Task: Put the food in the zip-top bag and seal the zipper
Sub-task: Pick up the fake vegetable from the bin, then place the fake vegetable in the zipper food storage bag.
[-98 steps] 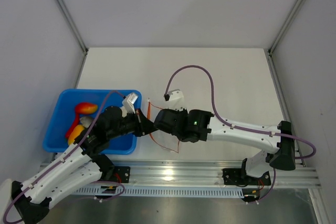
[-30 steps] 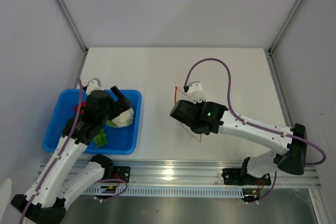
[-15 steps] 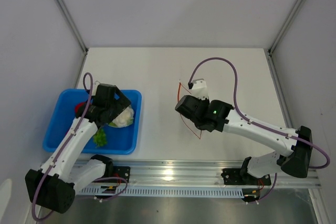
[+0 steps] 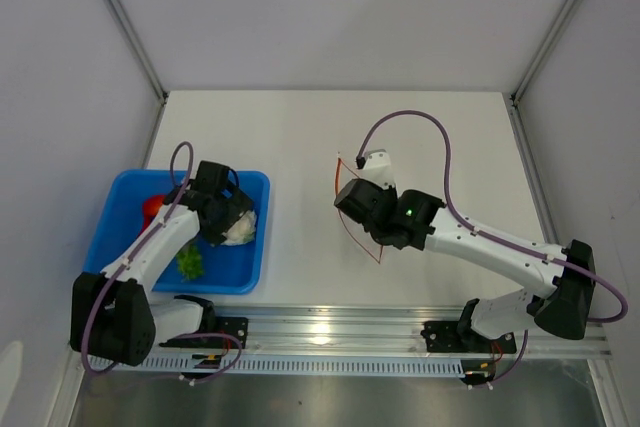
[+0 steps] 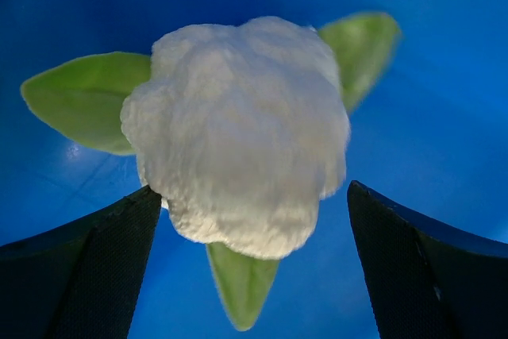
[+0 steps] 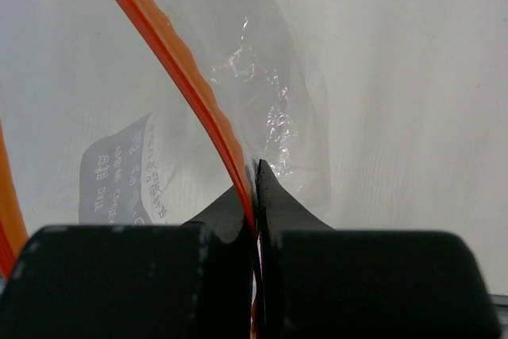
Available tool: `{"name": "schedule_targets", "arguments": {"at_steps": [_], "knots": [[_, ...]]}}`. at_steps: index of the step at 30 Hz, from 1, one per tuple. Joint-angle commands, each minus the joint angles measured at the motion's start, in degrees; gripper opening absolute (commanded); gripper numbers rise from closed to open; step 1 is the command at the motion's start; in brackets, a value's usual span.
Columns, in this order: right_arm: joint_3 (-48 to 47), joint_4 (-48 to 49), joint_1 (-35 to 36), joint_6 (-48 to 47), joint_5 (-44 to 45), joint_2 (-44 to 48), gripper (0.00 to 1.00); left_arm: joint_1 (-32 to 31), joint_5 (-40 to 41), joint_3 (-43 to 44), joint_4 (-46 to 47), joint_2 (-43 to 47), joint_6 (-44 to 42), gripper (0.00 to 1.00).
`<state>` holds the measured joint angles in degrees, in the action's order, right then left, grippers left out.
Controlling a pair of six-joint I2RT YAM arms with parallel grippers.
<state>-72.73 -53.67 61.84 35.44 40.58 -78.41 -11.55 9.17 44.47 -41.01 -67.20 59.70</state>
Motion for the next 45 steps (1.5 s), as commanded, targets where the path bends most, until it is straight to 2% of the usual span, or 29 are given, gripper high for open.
{"name": "schedule_targets", "arguments": {"at_steps": [1,6,9,10,12,13,15,16,19,25,29,32,33,35,36,39,42,45], "knots": [[-0.04,2.08,-0.15,-1.08,-0.67,-0.07,0.0,1.09,-2.05,0.27,2.43,-2.75,1.73,1.0],[0.04,1.9,0.21,-1.25,-0.5,-0.86,0.0,1.62,-2.66,-1.48,4.53,-3.82,2.79,0.98],[0.04,1.99,0.21,-1.25,-0.24,-0.51,0.0,2.15,-3.54,-3.07,5.94,-2.94,3.31,0.85],[0.04,2.08,0.21,-1.34,-0.32,-0.34,0.0,2.23,-3.54,-3.94,6.38,-2.5,3.23,0.78],[0.04,2.25,0.29,-1.43,-0.32,-0.25,0.0,2.23,-3.11,-3.95,6.12,-1.1,3.23,0.75],[0.13,2.34,0.29,-1.43,-0.41,-0.16,0.0,2.23,-2.76,-4.21,6.03,-0.48,3.14,0.67],[0.22,2.34,0.38,-1.34,-0.5,-0.25,0.0,2.23,-2.32,-4.3,5.33,1.01,2.88,0.61],[0.22,2.34,0.38,-1.25,-0.59,-0.25,0.0,2.23,-1.97,-4.48,5.24,2.93,2.7,0.52],[0.13,2.25,0.38,-1.08,-0.85,-0.25,0.0,2.23,-1.17,-4.39,3.49,7.67,2.26,0.39],[-0.04,2.61,0.3,-0.46,-1.73,0.54,0.0,2.23,-0.03,-2.55,-0.99,18.4,-0.54,0.27],[-0.31,2.52,-0.32,-0.28,-1.91,0.54,0.0,2.23,-2.57,-0.17,-2.49,26.23,-3.88,0.21],[-0.66,2.34,-0.58,-0.46,-1.73,0.63,0.0,2.23,-9.93,0.09,0.92,32.64,-8.54,0.18],[-0.75,2.25,-0.76,-0.55,-1.82,0.63,0.0,2.23,-16.49,-0.69,4.59,35.53,-9.68,0.18],[-1.1,2.34,-1.28,-0.81,-2.43,0.72,0.0,2.15,-23.28,-1.4,8.91,37.92,-11.89,0.19],[-1.19,2.43,-1.55,-0.99,-2.78,0.63,0.0,2.23,-30.02,-2.27,11.37,39.58,-12.06,0.21],[-1.36,2.95,-2.34,-1.16,-4.63,0.98,0.0,2.15,-41.37,-3.86,20.86,40.92,-11.37,0.22],[-1.01,4.27,-3.13,-1.51,-7.87,1.86,0.0,2.06,-48.26,-5.7,31.49,41.62,-8.74,0.22],[-0.57,5.76,-3.4,-1.87,-11.29,2.82,0.0,2.06,-54.95,-9.92,47.3,43.03,-1.54,0.21]]}}
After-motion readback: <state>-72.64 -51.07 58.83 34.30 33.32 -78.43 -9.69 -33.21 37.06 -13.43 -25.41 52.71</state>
